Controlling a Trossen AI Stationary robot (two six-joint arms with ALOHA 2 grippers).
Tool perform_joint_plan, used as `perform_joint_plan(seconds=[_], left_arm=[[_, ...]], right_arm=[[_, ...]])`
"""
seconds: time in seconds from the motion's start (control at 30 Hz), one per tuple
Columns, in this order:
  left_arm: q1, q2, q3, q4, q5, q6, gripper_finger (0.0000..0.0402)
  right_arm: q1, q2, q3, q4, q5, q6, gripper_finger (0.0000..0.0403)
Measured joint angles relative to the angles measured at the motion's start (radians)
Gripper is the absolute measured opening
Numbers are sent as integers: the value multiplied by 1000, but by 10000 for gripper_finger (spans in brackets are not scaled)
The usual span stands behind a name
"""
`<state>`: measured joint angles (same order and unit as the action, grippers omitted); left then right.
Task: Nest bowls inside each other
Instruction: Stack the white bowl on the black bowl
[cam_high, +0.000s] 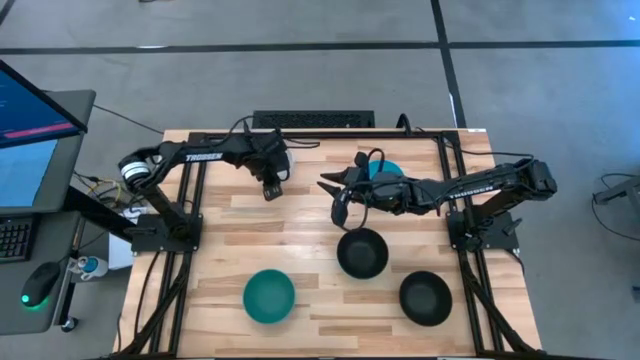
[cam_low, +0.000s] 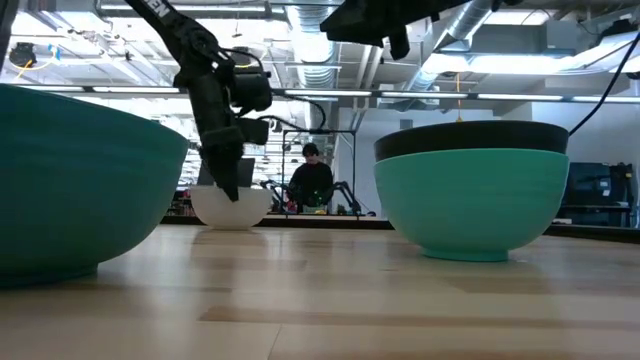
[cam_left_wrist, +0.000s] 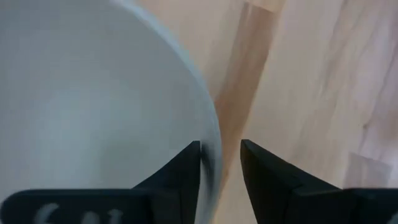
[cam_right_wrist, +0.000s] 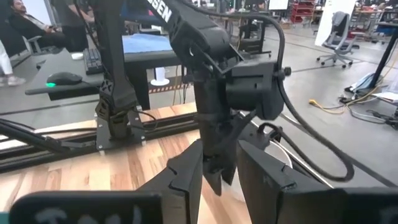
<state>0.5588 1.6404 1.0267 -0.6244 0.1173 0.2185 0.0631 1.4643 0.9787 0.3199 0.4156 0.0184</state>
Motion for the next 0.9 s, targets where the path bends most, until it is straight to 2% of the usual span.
perform_joint_plan(seconds=[0.07,0.23,0.47,0.67,0.9], left_arm=[[-10,-4,0,32,-33,7,89],[-18,-14,21,31,-52,30,12],[-57,-14,74,16,-39,22,3],[-181,-14,160,-72,-18,14,2],[-314,-14,252,-159,-71,28,1]], right_arm=[[0,0,0,-12,0,-1,120],[-3,0,0,-19,0,-1,120],[-7,0,0,-22,0,-2,120],[18,-38,0,-62,0,-52,120],[75,-173,-1,-373,0,-29,120]])
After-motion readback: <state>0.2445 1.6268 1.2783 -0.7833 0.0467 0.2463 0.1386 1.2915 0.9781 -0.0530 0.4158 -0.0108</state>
